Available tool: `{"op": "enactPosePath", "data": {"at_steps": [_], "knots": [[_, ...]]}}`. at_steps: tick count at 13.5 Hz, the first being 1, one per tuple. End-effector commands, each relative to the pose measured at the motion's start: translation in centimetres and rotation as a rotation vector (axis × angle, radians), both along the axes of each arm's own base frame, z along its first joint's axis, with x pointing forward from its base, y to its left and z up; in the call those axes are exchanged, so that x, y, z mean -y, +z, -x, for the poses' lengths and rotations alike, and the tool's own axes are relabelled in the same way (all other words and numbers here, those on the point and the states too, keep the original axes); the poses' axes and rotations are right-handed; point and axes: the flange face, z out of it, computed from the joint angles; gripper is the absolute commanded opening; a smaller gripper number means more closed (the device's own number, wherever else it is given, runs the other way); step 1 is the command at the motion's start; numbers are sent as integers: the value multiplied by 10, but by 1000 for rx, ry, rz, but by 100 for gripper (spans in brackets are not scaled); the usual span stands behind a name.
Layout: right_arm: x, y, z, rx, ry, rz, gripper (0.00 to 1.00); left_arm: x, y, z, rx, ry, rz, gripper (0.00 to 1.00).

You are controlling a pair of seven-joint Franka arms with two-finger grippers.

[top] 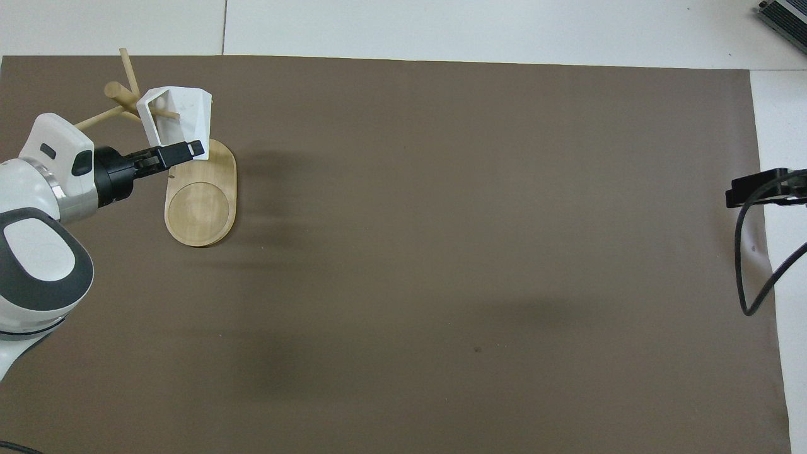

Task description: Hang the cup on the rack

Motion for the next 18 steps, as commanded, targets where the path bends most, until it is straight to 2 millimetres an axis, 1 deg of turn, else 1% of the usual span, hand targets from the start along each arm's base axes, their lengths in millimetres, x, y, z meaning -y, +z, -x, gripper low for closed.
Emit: {"op": "enactPosePath", "data": {"at_steps": [1, 2, 3, 4, 5, 6, 9, 11, 12, 14, 15, 17, 18], "knots": [[6, -3, 1, 9, -2, -19, 100, 0, 12, -11, -24, -20, 36, 100], [6, -3, 1, 9, -2, -19, 100, 0, 23, -14, -38, -46, 51, 100], [6, -3, 1, 9, -2, -21, 100, -11, 27, -14, -64, -62, 38, 100], [8, -4, 1, 8, -5, -19, 100, -15, 34, -12, -76, -100, -9, 100], [8, -4, 1, 8, -7, -20, 100, -20, 37, -8, -104, -131, -44, 100], [9, -3, 2, 9, -10, -21, 100, -27, 47, 0, -124, -157, -77, 100], [12, -4, 2, 8, -10, -21, 100, -29, 71, 18, -208, -261, -294, 100], [19, -4, 3, 5, -20, -21, 100, -25, 104, 23, -300, -308, -415, 100], [19, -4, 3, 5, -20, -21, 100, -24, 118, 26, -336, -328, -461, 100], [18, -4, 2, 8, -26, -21, 100, -26, 143, 32, -387, -349, -494, 100], [18, -4, 2, 6, -28, -21, 100, -26, 159, 35, -406, -359, -503, 100], [18, -4, 2, 6, -28, -21, 100, -25, 173, 36, -463, -378, -508, 100], [18, -4, 2, 6, -28, -21, 100, -24, 178, 33, -481, -385, -506, 100]]}}
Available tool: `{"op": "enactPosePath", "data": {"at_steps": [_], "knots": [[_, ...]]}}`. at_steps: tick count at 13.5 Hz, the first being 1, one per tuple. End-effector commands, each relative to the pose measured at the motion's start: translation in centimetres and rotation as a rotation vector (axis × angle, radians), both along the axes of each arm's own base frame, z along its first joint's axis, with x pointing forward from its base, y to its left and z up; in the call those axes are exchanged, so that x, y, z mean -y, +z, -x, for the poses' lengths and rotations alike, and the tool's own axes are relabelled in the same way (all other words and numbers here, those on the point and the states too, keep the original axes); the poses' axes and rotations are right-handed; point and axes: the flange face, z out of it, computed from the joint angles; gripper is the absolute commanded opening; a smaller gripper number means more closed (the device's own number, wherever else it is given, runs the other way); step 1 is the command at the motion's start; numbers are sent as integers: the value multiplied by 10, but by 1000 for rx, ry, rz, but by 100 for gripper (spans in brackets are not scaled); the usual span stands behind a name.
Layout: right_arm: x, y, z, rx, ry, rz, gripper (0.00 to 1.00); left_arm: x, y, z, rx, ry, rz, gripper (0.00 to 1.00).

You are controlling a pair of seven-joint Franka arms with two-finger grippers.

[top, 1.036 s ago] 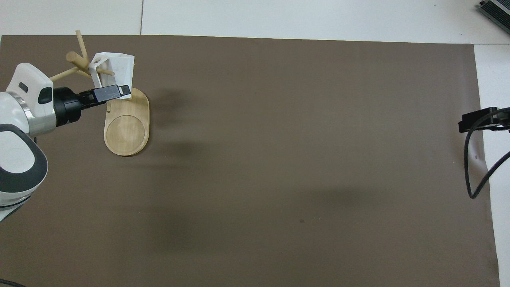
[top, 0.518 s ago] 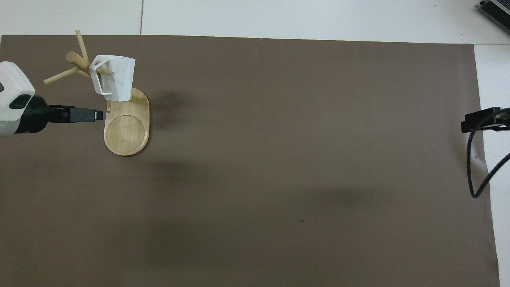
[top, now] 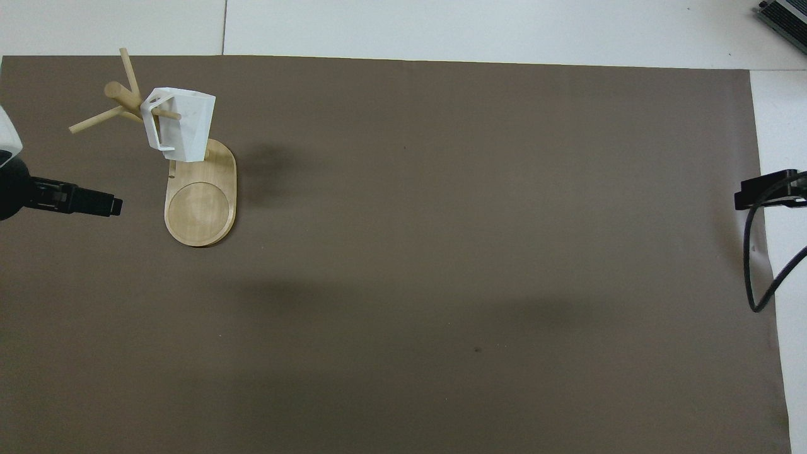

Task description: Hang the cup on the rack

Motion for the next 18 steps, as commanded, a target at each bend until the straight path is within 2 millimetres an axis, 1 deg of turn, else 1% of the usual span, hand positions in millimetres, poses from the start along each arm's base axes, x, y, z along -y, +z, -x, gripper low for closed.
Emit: {"op": "enactPosePath", "data": {"at_steps": [1, 2, 4, 5, 6, 7, 8, 9, 11, 18], "knots": [[4, -2, 2, 11, 0, -21, 100, 6, 16, -13, -44, -1, -31, 100], [3, -2, 2, 11, 2, -21, 100, 8, 19, -13, -28, 7, -29, 100], [3, -2, 2, 11, 6, -21, 100, 18, 12, -4, -59, 4, -32, 100], [3, -2, 2, 11, 8, -21, 100, 19, 13, 0, -59, 1, -34, 100], [3, -2, 2, 9, 5, -21, 100, 19, 10, 0, -69, 9, -34, 100], [3, -2, 2, 8, 6, -21, 100, 19, 11, 3, -68, 18, -37, 100], [3, -2, 3, 0, 7, -22, 100, 17, 7, 5, -83, 19, -44, 100], [3, -3, 3, -1, 7, -22, 100, 16, 10, 8, -78, 20, -64, 100], [3, -3, 3, -2, 7, -22, 100, 15, 8, 14, -83, 25, -68, 100], [3, -3, 3, -2, 9, -22, 100, 9, 7, 13, -74, 40, -67, 100]]}}
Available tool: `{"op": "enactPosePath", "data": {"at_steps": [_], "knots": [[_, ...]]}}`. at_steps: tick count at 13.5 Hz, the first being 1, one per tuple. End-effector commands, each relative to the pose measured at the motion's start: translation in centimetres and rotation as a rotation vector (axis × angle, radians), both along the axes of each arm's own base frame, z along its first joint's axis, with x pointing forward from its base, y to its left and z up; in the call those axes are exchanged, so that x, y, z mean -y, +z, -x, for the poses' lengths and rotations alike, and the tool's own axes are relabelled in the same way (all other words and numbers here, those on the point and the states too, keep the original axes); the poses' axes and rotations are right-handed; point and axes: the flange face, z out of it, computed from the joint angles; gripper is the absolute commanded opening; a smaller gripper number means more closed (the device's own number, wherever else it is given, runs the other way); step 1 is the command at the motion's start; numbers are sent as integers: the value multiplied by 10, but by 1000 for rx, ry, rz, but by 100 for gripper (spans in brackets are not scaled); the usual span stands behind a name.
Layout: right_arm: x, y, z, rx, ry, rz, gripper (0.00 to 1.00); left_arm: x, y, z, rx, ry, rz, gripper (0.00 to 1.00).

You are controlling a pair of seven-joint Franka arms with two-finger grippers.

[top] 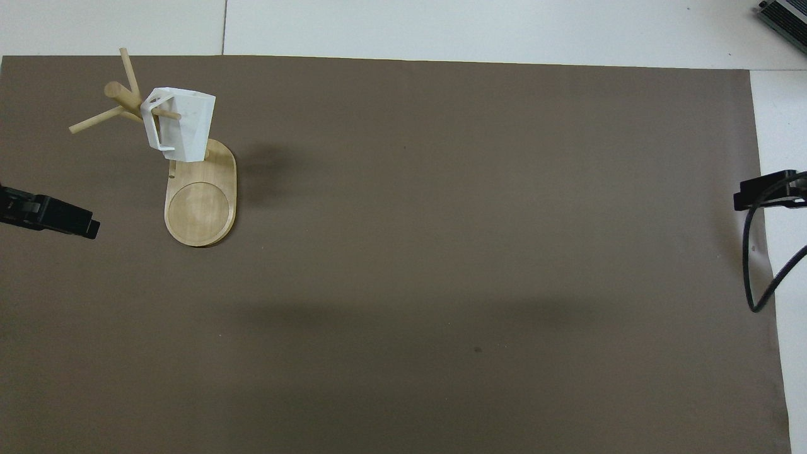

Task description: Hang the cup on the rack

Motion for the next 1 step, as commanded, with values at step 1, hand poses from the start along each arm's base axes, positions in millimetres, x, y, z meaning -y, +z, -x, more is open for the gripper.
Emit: {"op": "enactPosePath", "data": {"at_steps": [1], "knots": [[3, -1, 3, 3, 7, -22, 100, -4, 1, 8, 6, 17, -25, 100]]}}
